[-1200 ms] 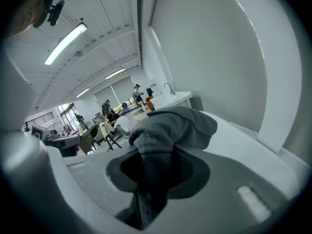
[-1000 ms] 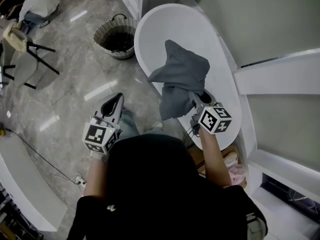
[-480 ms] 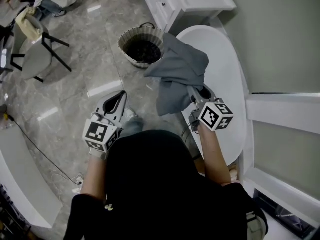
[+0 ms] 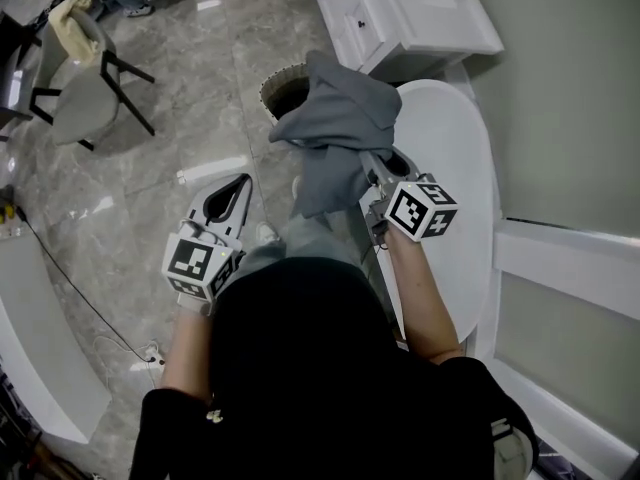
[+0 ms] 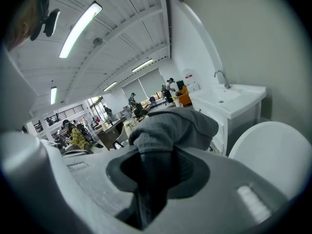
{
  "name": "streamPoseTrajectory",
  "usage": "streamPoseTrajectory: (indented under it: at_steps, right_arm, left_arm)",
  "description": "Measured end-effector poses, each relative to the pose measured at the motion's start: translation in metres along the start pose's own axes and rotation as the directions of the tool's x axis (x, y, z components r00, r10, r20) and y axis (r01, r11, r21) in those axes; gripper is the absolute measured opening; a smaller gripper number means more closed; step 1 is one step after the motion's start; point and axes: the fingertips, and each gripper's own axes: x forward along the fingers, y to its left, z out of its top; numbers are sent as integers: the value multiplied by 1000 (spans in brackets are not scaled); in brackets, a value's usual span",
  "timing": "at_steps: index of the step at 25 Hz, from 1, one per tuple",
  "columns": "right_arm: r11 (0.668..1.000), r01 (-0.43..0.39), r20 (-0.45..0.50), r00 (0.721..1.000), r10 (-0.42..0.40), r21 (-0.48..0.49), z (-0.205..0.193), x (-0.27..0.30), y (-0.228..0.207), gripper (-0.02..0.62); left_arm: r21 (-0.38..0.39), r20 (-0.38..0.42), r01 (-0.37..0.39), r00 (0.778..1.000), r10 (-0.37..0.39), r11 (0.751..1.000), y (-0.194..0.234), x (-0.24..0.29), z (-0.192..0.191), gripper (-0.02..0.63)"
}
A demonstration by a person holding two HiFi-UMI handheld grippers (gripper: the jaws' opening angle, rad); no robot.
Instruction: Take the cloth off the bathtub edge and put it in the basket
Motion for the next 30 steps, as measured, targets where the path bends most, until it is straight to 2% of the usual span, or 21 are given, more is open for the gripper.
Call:
streamPoseTrajectory:
  at_steps: [9, 16, 23, 30]
  right_arm:
    - [998, -69, -81, 994, 68, -3, 24, 108, -20, 98]
    - [996, -93, -181, 979, 89, -11, 31, 185, -60, 98]
    - [995, -104, -276, 956, 97, -12, 7, 251, -111, 98]
    - [996, -89, -383, 921, 72, -25, -42, 315, -158, 99]
  left_arm:
    - [-49, -23, -120, 993, 119, 992, 66, 34, 9, 12]
    - [-94, -57, -212, 977, 208, 973, 105, 71, 18, 12]
    - [-108, -105, -283, 957, 272, 953, 122, 104, 11, 14]
    - [-134, -162, -339, 934, 317, 931, 139, 123, -7, 12]
